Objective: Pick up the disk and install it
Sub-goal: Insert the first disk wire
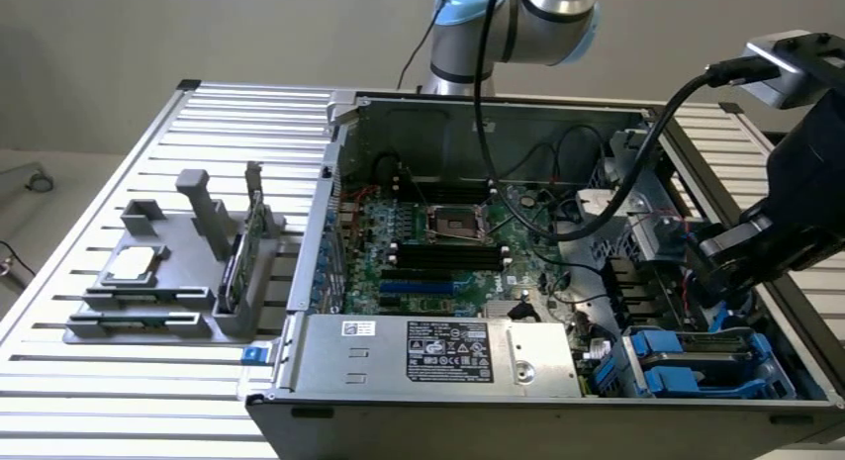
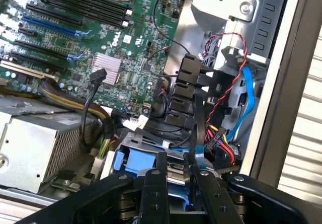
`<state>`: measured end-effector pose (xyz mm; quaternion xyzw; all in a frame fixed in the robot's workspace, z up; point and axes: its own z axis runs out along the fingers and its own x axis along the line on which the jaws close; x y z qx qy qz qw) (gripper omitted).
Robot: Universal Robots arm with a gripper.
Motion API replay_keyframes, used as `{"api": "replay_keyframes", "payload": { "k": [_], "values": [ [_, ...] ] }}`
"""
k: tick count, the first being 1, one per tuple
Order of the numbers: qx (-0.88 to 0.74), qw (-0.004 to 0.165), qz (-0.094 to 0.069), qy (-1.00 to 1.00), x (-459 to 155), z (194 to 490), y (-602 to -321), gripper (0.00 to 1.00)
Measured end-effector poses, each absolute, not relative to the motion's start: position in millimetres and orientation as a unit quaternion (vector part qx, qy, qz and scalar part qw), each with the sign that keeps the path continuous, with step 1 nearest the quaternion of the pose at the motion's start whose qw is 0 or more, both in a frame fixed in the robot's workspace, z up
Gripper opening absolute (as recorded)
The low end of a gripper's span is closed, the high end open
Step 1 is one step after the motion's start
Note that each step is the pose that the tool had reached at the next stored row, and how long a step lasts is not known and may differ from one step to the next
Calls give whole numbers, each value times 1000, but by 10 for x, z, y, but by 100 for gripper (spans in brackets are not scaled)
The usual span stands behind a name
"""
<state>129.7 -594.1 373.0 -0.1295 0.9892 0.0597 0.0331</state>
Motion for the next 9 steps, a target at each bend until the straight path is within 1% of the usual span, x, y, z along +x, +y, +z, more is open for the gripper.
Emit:
{"api": "replay_keyframes", "payload": {
  "k": [9],
  "values": [
    [-81, 37, 62, 994, 1297, 3730, -5940, 28]
  ]
}}
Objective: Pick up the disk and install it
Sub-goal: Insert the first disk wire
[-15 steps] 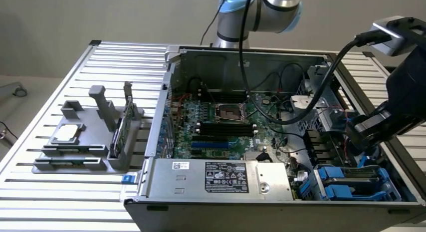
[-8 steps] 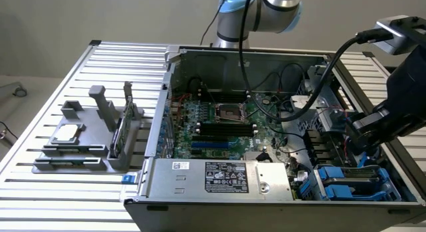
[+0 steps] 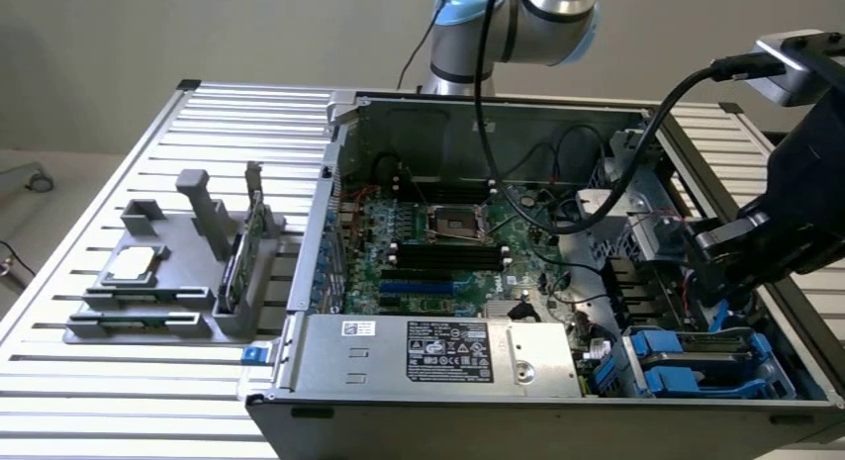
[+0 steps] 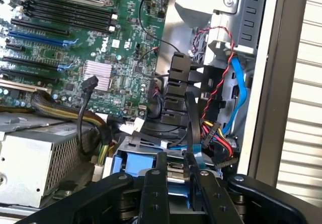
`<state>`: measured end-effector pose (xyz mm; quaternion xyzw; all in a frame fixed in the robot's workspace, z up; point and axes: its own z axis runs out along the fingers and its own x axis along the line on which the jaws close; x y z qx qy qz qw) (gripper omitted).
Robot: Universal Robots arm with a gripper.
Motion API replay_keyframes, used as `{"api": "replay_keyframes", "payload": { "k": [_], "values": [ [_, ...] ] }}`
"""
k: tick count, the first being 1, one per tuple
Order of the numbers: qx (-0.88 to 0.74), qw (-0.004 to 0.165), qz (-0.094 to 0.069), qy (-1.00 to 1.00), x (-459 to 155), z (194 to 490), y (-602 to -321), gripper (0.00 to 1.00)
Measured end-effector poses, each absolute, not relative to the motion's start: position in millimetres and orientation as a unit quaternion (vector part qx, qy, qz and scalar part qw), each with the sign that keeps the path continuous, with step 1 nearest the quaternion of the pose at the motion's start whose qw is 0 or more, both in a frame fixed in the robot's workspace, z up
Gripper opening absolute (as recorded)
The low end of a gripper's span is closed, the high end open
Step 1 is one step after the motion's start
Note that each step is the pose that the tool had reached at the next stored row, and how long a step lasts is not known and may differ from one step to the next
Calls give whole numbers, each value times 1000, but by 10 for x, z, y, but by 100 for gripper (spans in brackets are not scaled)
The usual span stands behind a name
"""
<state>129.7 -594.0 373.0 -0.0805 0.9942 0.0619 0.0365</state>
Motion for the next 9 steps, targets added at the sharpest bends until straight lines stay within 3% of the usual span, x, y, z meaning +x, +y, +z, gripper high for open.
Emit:
{"api": "replay_keyframes", "payload": {
  "k": [9],
  "values": [
    [-64, 38, 64, 995, 1347, 3746, -5941, 28]
  ]
}}
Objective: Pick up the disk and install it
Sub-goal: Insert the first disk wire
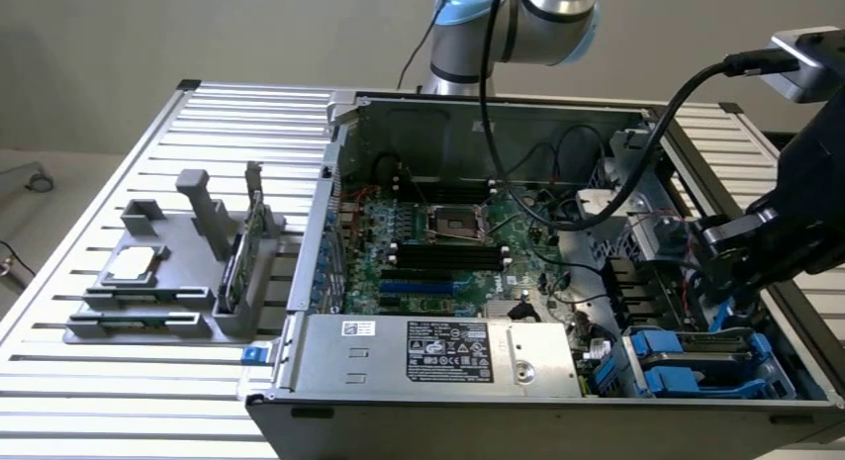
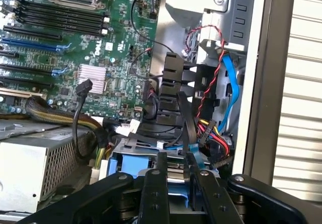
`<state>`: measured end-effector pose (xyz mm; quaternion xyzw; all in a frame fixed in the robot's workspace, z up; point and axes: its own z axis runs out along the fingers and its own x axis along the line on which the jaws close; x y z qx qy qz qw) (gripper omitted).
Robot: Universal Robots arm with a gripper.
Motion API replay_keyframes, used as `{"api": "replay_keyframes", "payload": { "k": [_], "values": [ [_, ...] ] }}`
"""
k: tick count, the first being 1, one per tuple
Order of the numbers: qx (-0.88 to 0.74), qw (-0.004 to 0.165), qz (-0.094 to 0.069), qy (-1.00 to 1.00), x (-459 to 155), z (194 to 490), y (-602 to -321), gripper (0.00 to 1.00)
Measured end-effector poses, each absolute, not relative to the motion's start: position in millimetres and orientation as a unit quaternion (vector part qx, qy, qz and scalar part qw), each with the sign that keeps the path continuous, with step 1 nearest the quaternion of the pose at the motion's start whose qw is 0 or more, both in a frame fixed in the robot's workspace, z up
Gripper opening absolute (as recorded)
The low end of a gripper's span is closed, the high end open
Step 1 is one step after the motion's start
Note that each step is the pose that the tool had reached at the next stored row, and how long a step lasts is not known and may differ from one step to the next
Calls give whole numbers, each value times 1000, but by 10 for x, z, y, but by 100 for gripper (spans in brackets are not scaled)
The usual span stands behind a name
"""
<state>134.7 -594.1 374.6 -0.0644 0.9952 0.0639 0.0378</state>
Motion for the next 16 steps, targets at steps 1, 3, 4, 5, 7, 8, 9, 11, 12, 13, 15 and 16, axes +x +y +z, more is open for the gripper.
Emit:
{"api": "replay_keyframes", "payload": {
  "k": [1, 3, 4, 5, 7, 8, 9, 11, 12, 13, 15, 16],
  "values": [
    [-62, 38, 64, 995, 1348, 3756, -5942, 28],
    [-57, 38, 64, 996, 1349, 3787, -5941, 28],
    [-53, 39, 64, 996, 1350, 3803, -5941, 28],
    [-48, 39, 63, 996, 1350, 3821, -5941, 28],
    [-39, 39, 63, 996, 1350, 3858, -5941, 28],
    [-33, 40, 63, 997, 1350, 3879, -5941, 28],
    [-28, 40, 63, 997, 1350, 3898, -5941, 28],
    [-18, 41, 62, 997, 1349, 3927, -5941, 28],
    [-14, 42, 62, 997, 1349, 3929, -5941, 28],
    [-9, 44, 63, 997, 1349, 3929, -5942, 28],
    [-1, 46, 64, 997, 1349, 3932, -5942, 28],
    [2, 48, 65, 997, 1349, 3933, -5941, 28]
  ]
}}
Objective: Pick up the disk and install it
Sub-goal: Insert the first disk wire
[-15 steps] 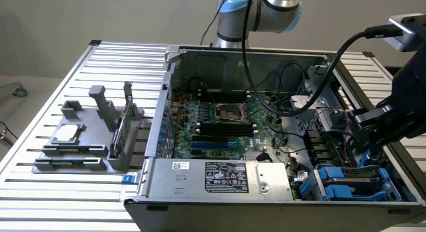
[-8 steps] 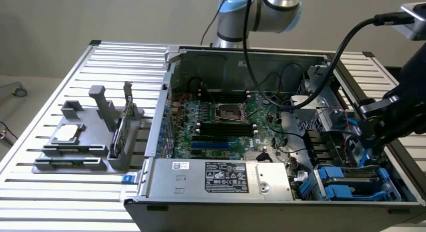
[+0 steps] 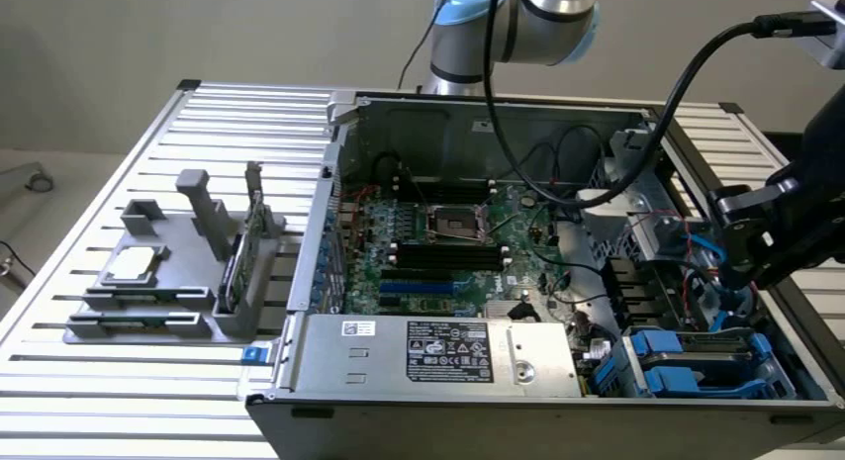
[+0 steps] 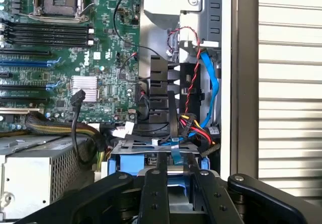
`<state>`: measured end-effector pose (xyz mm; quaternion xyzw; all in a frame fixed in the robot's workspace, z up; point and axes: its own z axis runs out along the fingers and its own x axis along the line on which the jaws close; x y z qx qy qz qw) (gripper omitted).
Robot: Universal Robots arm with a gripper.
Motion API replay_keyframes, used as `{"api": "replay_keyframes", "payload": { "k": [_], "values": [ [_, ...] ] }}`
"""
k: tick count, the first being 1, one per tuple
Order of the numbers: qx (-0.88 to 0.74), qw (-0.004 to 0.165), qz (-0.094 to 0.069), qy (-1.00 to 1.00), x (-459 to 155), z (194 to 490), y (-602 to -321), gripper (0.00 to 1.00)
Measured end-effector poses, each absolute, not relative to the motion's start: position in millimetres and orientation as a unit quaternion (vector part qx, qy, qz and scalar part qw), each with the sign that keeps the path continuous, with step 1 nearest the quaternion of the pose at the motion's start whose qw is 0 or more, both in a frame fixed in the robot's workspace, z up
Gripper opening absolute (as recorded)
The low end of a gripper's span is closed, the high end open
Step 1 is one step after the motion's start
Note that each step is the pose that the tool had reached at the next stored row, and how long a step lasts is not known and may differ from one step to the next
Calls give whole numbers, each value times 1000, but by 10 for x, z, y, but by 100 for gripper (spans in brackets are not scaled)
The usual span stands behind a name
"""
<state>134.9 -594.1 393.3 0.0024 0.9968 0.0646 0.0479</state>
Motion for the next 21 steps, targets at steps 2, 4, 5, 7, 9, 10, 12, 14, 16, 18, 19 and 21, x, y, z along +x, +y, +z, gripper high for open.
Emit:
{"api": "replay_keyframes", "payload": {
  "k": [2, 4, 5, 7, 9, 10, 12, 14, 16, 18, 19, 21],
  "values": [
    [10, 51, 67, 996, 1350, 3935, -5941, 28],
    [18, 53, 73, 996, 1350, 3934, -5941, 28],
    [21, 54, 77, 995, 1349, 3934, -5941, 28],
    [28, 56, 86, 994, 1350, 3934, -5941, 28],
    [35, 58, 96, 993, 1350, 3934, -5941, 28],
    [38, 59, 101, 992, 1350, 3934, -5942, 28],
    [46, 61, 112, 991, 1351, 3934, -5942, 28],
    [56, 62, 118, 990, 1351, 3933, -5941, 28],
    [69, 64, 118, 989, 1351, 3930, -5941, 28],
    [83, 65, 118, 987, 1351, 3930, -5941, 28],
    [92, 66, 118, 987, 1351, 3927, -5942, 28],
    [106, 68, 117, 985, 1351, 3926, -5941, 28]
  ]
}}
